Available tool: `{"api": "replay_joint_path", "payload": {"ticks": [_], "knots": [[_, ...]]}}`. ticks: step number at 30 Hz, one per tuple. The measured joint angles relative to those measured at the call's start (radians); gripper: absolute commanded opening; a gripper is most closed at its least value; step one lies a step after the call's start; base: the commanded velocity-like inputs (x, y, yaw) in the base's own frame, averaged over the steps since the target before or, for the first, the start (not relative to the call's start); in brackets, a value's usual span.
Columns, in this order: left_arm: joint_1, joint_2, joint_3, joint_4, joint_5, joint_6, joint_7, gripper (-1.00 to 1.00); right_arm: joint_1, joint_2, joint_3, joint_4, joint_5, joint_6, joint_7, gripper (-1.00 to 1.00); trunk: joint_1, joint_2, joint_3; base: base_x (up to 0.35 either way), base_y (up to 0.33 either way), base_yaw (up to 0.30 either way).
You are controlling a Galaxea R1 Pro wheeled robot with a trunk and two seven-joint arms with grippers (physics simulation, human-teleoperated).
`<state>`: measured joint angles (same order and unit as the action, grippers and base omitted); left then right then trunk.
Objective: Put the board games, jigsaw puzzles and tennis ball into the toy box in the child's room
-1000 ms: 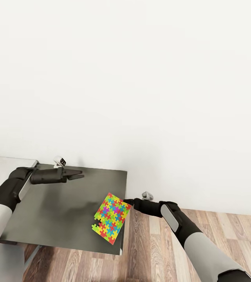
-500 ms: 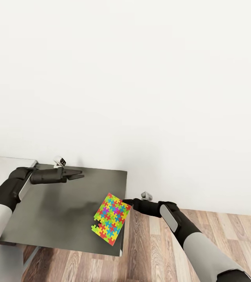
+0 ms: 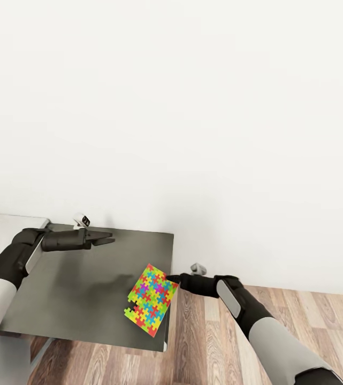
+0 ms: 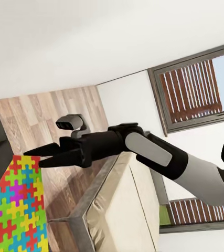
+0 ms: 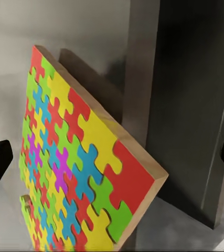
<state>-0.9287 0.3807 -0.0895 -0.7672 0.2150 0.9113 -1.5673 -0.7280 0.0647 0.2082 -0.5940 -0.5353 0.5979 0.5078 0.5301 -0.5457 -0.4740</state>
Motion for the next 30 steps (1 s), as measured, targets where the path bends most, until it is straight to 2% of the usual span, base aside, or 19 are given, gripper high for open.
{"api": "replay_joint_path", "payload": {"ticks": [4, 8, 30], "knots": [[0.0, 0.0, 0.0, 0.0, 0.0, 0.0, 0.0, 1.0, 0.0, 0.001, 0.008, 0.001, 0.029, 0.013, 0.0, 1.0, 0.0, 0.0, 0.0, 0.0, 0.0, 0.0], [0.0, 0.0, 0.0, 0.0, 0.0, 0.0, 0.0, 1.0, 0.0, 0.001, 0.011, 0.001, 0.036, 0.02, 0.0, 1.0, 0.0, 0.0, 0.0, 0.0, 0.0, 0.0], [0.0, 0.0, 0.0, 0.0, 0.0, 0.0, 0.0, 1.0, 0.0, 0.001, 0.012, 0.009, 0.04, 0.023, 0.0, 1.0, 0.0, 0.0, 0.0, 0.0, 0.0, 0.0]]}}
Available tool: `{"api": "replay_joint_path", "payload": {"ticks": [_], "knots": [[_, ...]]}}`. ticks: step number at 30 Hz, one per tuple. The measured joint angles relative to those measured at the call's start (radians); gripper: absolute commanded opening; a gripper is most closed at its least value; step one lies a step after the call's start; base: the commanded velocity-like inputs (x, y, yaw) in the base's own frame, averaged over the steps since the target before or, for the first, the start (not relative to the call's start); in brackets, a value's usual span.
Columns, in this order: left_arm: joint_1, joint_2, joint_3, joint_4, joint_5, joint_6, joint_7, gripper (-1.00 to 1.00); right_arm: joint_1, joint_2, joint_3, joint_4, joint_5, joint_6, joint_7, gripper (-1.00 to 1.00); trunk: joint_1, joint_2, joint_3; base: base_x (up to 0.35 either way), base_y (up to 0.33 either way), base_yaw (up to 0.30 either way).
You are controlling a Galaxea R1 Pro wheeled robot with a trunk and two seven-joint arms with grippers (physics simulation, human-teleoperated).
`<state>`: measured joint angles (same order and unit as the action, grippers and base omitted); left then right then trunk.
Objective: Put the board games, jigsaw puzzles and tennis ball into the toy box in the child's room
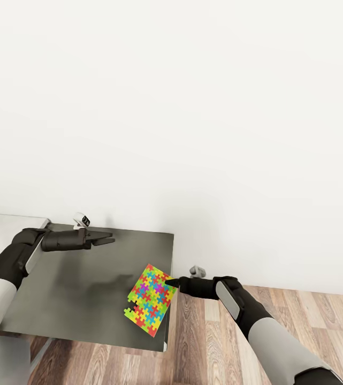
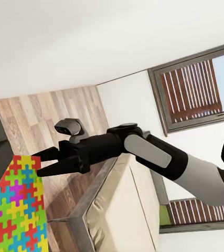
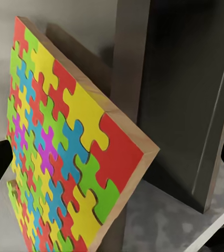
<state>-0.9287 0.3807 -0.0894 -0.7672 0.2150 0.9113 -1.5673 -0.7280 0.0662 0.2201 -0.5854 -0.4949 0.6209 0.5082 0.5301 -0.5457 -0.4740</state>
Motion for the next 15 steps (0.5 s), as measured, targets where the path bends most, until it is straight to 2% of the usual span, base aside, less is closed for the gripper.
{"api": "replay_joint_path", "payload": {"ticks": [15], "knots": [[0.0, 0.0, 0.0, 0.0, 0.0, 0.0, 0.0, 1.0, 0.0, 0.001, 0.001, 0.0, 0.001, 0.0, 0.0, 1.0, 0.004, -0.007, -0.003, 0.0, 0.0, 0.0]]}}
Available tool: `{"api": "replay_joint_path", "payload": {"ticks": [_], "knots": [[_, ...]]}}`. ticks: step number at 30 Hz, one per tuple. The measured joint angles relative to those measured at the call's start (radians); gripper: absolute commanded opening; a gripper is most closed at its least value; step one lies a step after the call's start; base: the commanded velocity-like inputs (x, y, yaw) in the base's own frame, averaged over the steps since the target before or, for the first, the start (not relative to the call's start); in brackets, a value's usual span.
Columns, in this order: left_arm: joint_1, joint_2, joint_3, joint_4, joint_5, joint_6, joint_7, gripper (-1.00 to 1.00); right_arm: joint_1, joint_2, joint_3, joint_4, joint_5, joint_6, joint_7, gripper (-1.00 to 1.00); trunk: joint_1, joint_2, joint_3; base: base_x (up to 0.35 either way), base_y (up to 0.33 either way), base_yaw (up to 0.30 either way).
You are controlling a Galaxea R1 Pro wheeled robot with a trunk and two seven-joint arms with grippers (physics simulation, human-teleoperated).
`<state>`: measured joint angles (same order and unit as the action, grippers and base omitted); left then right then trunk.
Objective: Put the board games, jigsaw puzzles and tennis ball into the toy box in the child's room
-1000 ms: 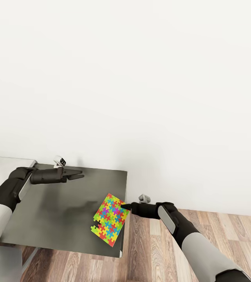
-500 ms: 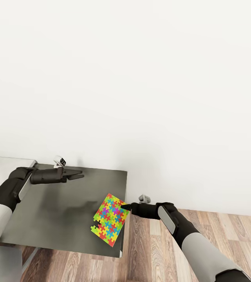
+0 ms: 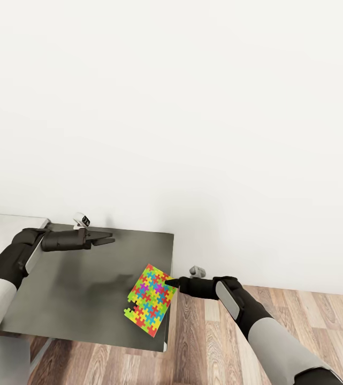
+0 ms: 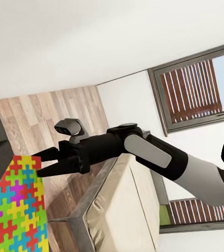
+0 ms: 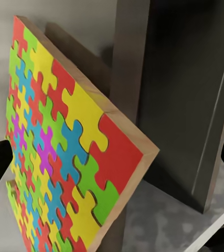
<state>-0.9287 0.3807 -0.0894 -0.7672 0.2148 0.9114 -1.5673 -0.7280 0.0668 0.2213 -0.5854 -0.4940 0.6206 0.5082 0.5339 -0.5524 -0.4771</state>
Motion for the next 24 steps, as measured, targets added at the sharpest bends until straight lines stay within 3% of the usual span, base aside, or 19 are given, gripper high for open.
{"api": "replay_joint_path", "payload": {"ticks": [5, 20, 24], "knots": [[0.0, 0.0, 0.0, 0.0, 0.0, 0.0, 0.0, 1.0, 0.0, 0.0, 0.001, 0.0, 0.001, 0.0, 0.0, 1.0, 0.019, -0.035, -0.016, 0.0, 0.0, 0.0], [0.0, 0.0, 0.0, 0.0, 0.0, 0.0, 0.0, 1.0, 0.0, 0.013, 0.003, 0.0, 0.003, -0.001, 0.0, 1.0, 0.019, -0.035, -0.016, 0.0, 0.0, 0.0], [0.0, 0.0, 0.0, 0.0, 0.0, 0.0, 0.0, 1.0, 0.0, 0.016, 0.003, 0.0, 0.004, -0.001, 0.0, 1.0, 0.035, -0.063, -0.028, 0.0, 0.0, 0.0]]}}
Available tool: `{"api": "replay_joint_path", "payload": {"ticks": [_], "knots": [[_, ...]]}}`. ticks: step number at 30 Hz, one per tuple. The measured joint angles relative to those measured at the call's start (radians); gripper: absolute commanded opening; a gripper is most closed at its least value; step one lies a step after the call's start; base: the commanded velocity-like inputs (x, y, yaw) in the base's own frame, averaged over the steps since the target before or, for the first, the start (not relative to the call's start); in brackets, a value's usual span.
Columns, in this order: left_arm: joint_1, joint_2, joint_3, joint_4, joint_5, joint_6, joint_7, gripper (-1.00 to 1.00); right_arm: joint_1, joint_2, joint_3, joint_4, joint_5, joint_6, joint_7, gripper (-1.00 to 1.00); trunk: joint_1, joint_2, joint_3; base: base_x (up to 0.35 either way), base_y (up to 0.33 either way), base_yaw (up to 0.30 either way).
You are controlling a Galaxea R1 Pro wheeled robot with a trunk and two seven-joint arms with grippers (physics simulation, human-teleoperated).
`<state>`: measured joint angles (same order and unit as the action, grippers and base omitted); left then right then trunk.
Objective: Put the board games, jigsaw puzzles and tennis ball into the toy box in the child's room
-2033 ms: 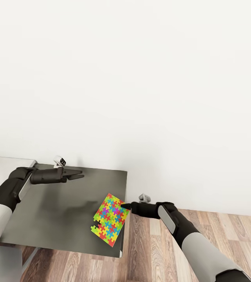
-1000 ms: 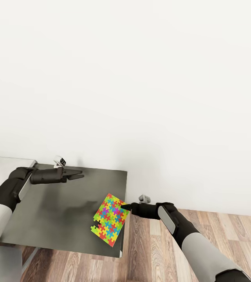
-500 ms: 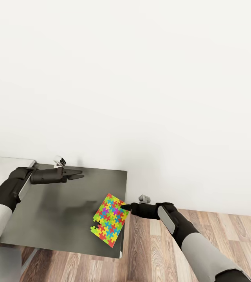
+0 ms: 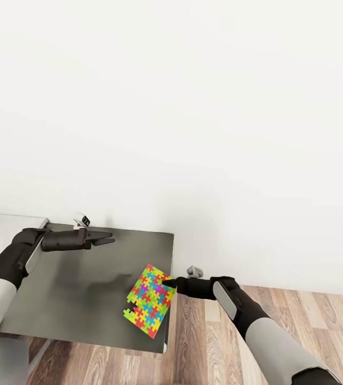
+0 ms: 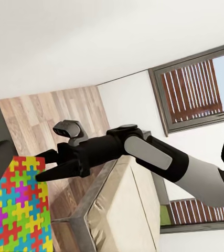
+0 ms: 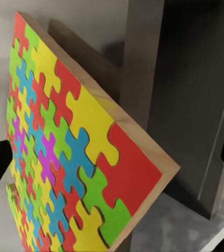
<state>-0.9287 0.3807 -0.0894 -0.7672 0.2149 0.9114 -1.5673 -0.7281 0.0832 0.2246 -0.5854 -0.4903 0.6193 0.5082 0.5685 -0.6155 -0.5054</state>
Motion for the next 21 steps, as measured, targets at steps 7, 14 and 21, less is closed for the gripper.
{"api": "replay_joint_path", "payload": {"ticks": [7, 14, 21], "knots": [[0.0, 0.0, 0.0, 0.0, 0.0, 0.0, 0.0, 1.0, 0.0, 0.004, 0.001, 0.0, 0.001, 0.0, 0.0, 1.0, 0.012, -0.021, -0.01, 0.0, 0.0, 0.0], [0.0, 0.0, 0.0, 0.0, 0.0, 0.0, 0.0, 1.0, 0.0, 0.004, 0.028, 0.001, 0.001, 0.0, 0.0, -1.0, 0.012, -0.021, -0.01, 0.0, 0.0, 0.0], [0.0, 0.0, 0.0, 0.0, 0.0, 0.0, 0.0, 1.0, 0.0, 0.004, 0.041, 0.001, 0.013, -0.006, 0.0, -1.0, 0.012, -0.021, -0.01, 0.0, 0.0, 0.0]]}}
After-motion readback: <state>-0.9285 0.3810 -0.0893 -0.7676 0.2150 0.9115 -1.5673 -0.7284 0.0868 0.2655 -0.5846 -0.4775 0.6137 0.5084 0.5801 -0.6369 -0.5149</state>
